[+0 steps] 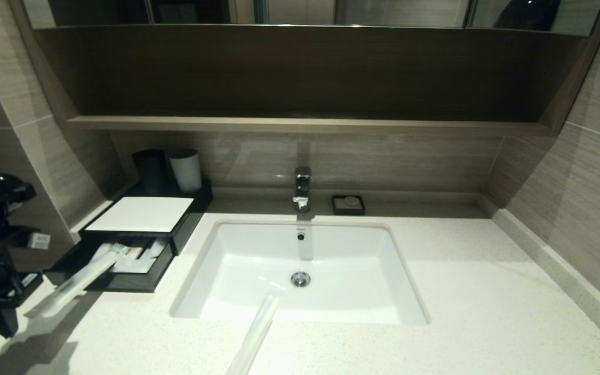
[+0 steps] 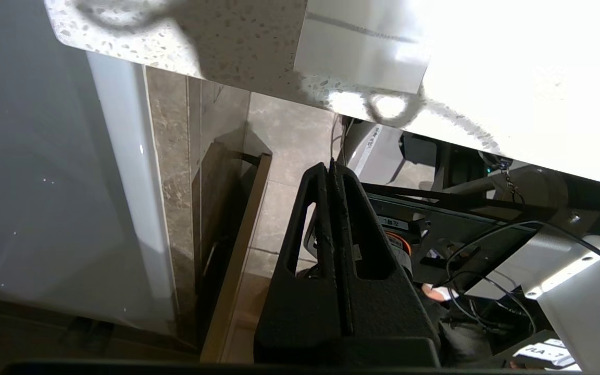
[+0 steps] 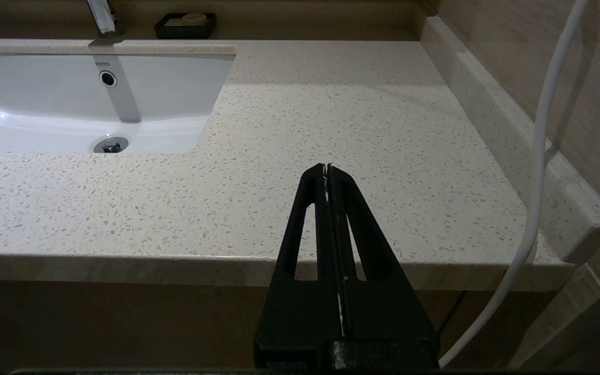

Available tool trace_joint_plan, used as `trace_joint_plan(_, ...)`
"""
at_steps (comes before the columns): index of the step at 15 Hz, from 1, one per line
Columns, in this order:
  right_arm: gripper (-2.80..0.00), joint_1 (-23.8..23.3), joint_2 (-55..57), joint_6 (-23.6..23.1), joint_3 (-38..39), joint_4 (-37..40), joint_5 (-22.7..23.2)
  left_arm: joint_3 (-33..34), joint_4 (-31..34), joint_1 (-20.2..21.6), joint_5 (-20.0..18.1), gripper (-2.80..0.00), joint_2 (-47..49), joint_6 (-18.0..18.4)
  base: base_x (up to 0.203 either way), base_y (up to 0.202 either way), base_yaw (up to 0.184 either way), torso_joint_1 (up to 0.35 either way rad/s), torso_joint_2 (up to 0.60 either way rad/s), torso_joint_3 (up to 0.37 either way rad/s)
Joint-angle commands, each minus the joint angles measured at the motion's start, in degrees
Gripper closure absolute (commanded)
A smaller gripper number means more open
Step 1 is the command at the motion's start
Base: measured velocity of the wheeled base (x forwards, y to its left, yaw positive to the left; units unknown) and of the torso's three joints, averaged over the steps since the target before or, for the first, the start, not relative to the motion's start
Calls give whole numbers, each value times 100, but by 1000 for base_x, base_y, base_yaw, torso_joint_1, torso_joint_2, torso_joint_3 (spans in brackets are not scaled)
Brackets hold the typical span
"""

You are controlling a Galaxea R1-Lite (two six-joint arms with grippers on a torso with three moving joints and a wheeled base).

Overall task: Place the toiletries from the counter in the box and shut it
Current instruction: Place the bathroom toiletry into the drawer

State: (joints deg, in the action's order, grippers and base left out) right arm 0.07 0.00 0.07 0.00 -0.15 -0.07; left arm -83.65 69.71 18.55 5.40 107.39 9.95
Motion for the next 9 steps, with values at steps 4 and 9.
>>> trace_joint_plan(4,0,1,-9,1,9,-3,-1,-73,8,6,-134,0,231,-2,0,0,0,0,0,0)
trace_joint_plan(9,0,1,-9,1,9,-3,-1,-99,-57,-33,-207,0,283,-2,0,0,0,0,0,0)
